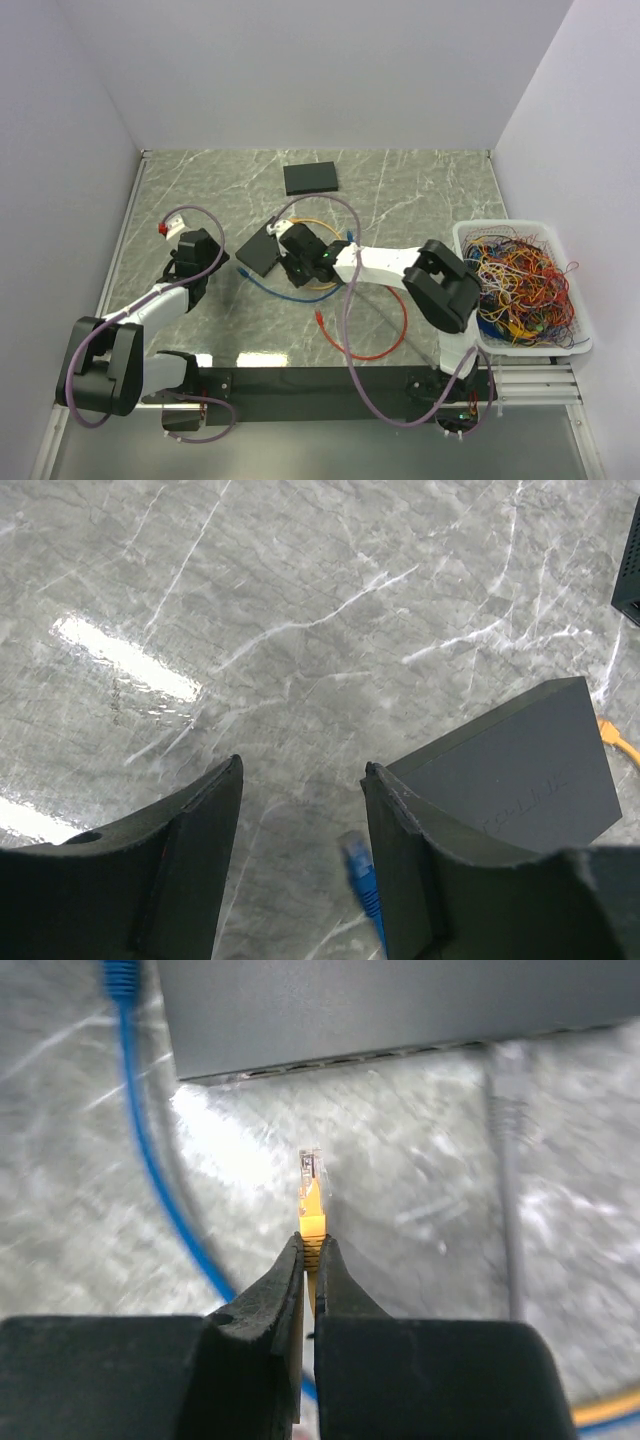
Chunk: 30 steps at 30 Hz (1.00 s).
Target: Insert the plug into the switch port
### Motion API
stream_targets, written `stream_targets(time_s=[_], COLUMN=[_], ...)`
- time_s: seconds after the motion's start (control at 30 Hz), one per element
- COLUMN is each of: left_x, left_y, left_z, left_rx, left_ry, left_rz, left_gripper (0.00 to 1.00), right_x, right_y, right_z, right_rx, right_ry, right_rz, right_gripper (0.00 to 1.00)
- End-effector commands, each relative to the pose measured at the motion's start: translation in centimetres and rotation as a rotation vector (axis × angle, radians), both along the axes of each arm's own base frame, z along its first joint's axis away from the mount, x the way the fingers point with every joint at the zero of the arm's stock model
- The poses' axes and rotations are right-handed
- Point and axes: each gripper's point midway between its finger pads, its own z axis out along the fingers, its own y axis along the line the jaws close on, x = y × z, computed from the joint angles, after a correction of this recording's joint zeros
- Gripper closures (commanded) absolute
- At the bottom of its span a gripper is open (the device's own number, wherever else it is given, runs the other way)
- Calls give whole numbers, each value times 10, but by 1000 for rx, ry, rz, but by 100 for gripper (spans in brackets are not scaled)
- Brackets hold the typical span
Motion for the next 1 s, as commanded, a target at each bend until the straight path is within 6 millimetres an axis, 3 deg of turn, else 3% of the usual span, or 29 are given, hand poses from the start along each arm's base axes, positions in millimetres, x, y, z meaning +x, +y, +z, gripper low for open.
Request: stream_targets(time_s=[0.0,0.1,0.2,0.43,0.53,0.57,0.67,0.7,0.8,0.97], left_x=[8,6,0,-8,-16,-18,-16,-17,-14,-16], left_y=[-2,-4,-13,-58,-84,-99,-112,-118,-130,-147], left_z=[12,20,36,94,100,112,115,116,120,119], left_rx=[-2,-11,-54,-206,-379,-456,-505,-511,-532,-558], left_ry=[-47,-90,-173,-305,-322,-353,-342,-337,-328,-317], left_rz=[1,-14,-62,-215,-263,-300,-308,-323,-354,-399], left_gripper=[42,43,43,41,42,42,44,44,44,44], right_x=[18,20,18,17,14,10,3,4,-5,-14], right_y=[4,-1,3,2,5,4,1,5,5,5], right_z=[52,45,50,56,64,67,71,88,108,120], right_rx=[115,78,99,126,173,188,231,292,386,454], right_ry=[-106,-89,-86,-101,-102,-102,-103,-135,-152,-147], right_rz=[-65,-94,-82,-83,-71,-69,-61,-56,-29,-5], right_gripper=[100,100,100,100,100,100,100,100,100,100])
